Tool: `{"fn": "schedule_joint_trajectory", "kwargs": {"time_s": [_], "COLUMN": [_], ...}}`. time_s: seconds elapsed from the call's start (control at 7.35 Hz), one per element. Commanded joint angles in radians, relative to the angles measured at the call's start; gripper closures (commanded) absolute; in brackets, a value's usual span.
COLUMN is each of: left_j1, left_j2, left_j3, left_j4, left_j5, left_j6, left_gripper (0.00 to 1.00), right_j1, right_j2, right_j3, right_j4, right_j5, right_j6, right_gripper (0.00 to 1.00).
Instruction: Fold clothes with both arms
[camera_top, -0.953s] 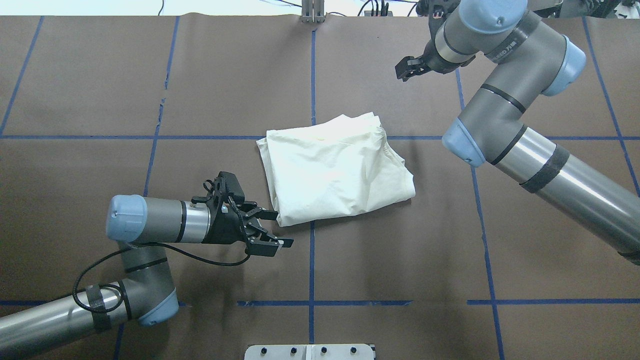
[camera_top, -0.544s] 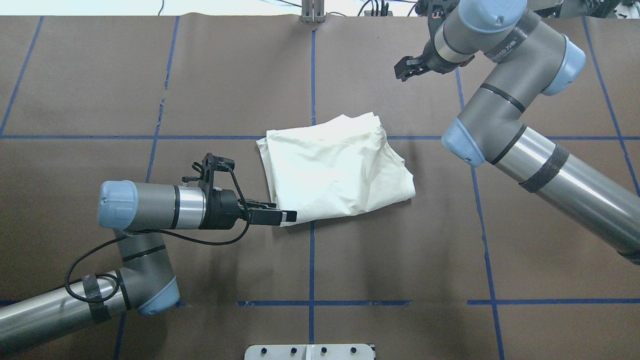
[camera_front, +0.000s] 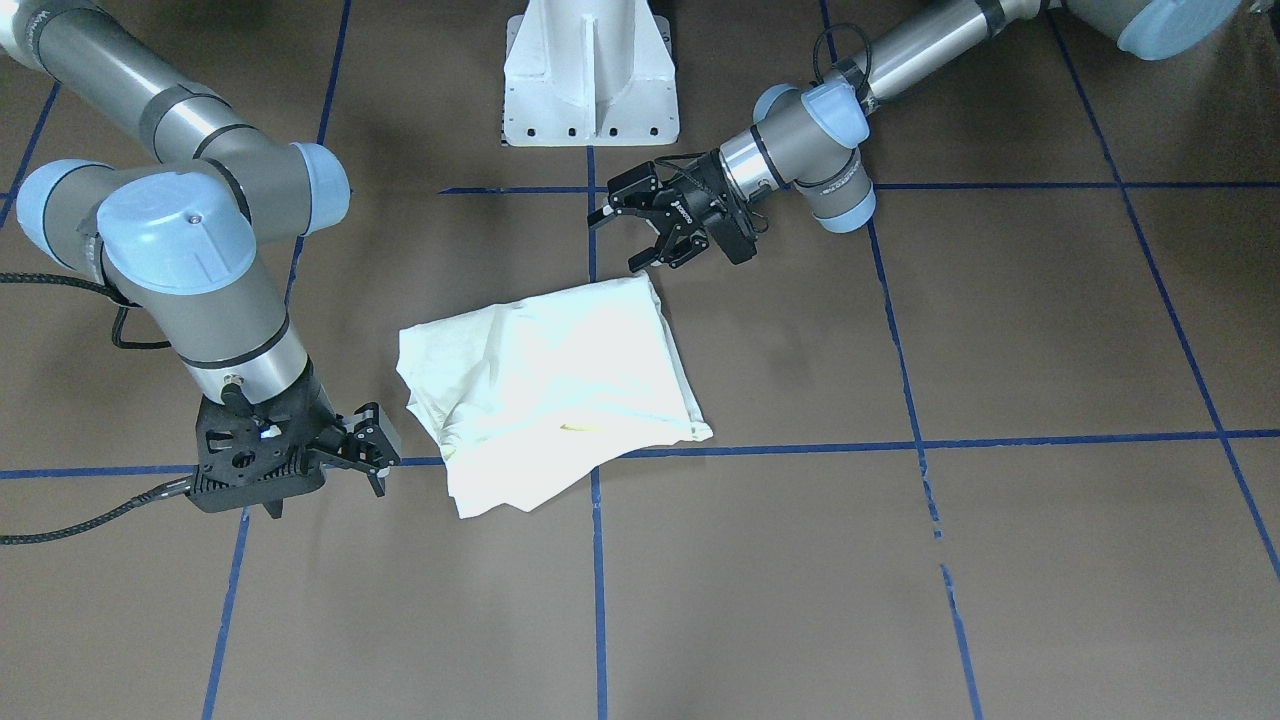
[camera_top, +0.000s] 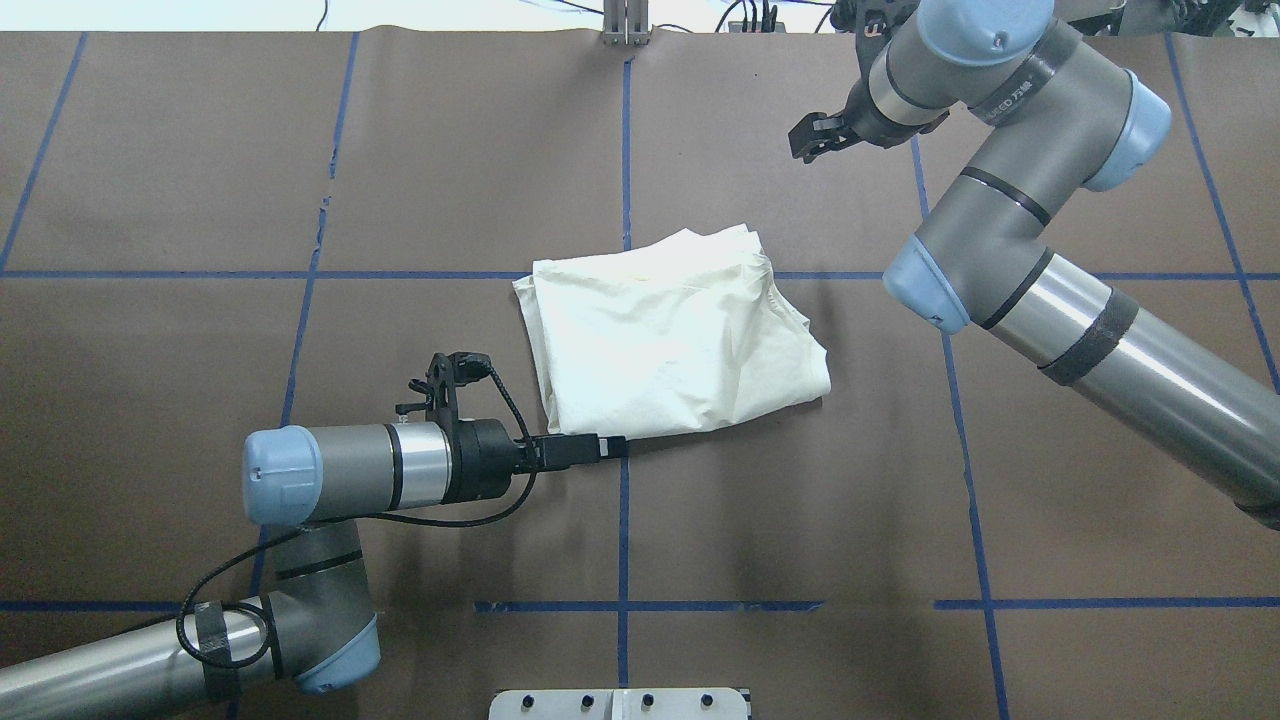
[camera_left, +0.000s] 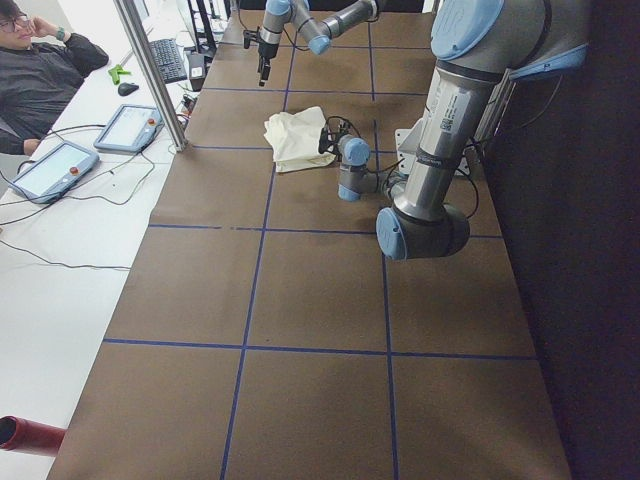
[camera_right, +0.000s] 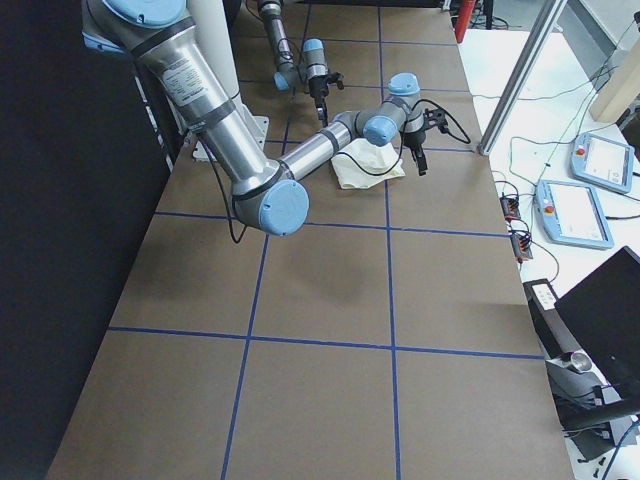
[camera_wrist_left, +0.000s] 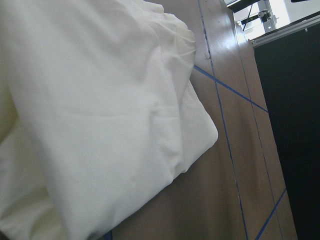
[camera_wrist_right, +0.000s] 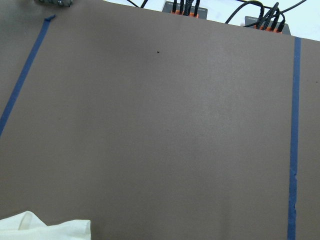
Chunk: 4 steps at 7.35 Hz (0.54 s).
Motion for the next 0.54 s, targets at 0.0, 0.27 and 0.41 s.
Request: {"fn": "schedule_joint_trajectory", "kwargs": {"time_s": [0.0, 0.27, 0.41], "left_j1": [0.008, 0.005, 0.004], "left_j2": [0.001, 0.001, 0.003], "left_j3": [0.022, -0.034, -0.076], "left_j4": [-0.001, -0.010, -0.013], "left_j5": [0.016, 0.011, 0.009], "left_j6": [-0.007, -0.013, -0.015], "left_gripper": [0.00, 0.00, 0.00], "right_j1": [0.000, 0.000, -0.002], "right_j2": [0.000, 0.000, 0.000], "right_j3": [0.000, 0.000, 0.000], "right_j4": [0.000, 0.000, 0.000], "right_j5": [0.000, 0.000, 0.000], "right_j6": [0.000, 0.000, 0.000], "right_gripper": [0.00, 0.00, 0.00]}}
